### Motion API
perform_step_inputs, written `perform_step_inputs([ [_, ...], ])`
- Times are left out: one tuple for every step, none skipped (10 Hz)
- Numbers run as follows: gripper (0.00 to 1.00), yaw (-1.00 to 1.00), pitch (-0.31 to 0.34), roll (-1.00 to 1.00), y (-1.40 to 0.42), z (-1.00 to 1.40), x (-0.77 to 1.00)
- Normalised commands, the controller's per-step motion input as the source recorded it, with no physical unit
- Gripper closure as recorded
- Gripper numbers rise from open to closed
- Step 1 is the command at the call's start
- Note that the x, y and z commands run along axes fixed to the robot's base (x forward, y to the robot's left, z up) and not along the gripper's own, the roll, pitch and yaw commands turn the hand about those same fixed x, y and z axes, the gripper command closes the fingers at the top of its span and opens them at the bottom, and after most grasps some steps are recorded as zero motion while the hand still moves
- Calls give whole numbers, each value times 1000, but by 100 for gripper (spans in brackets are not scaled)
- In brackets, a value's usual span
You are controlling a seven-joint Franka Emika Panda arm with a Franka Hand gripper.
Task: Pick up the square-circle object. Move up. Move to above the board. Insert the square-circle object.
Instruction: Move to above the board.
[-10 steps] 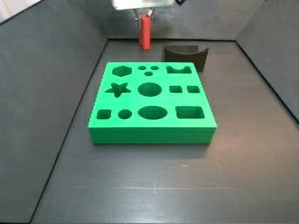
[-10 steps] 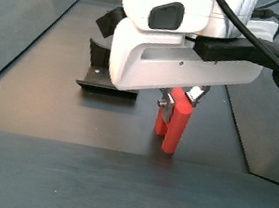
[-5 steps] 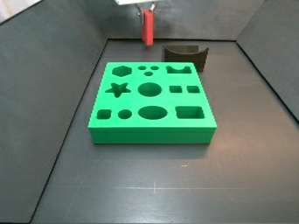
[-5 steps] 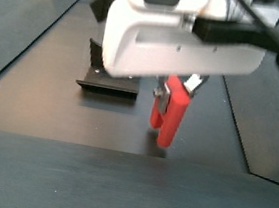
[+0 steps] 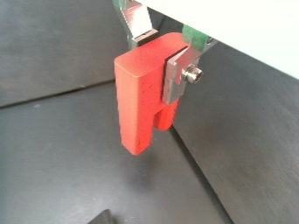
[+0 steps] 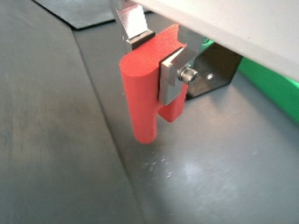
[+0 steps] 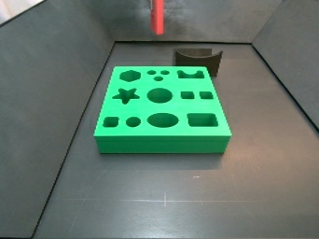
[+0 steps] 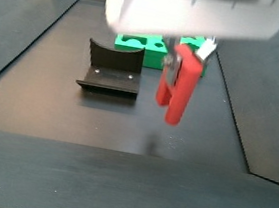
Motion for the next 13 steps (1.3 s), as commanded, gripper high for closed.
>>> perform_step_inputs([
  [100,200,73,-171,-173,1000,-35],
  [100,127,51,-137,-145,1000,-24],
  [100,90,49,-117,-135,1000,-16],
  [100,65,51,-101,-120,1000,-7],
  [100,50,58,-87,-97,933,1],
  [100,39,68,-71,-56,688,17],
  [100,33,77,-61,-29,507,22],
  [100,31,82,-54,-20,388,28],
  [100,-1000,145,-1,-1000,189,9],
  [100,-1000,134,9,-1000,170,11],
  [100,-1000,122,19,-1000,176,4],
  [100,-1000,109,-4,-1000,179,2],
  [100,-878,107,-5,-1000,176,3],
])
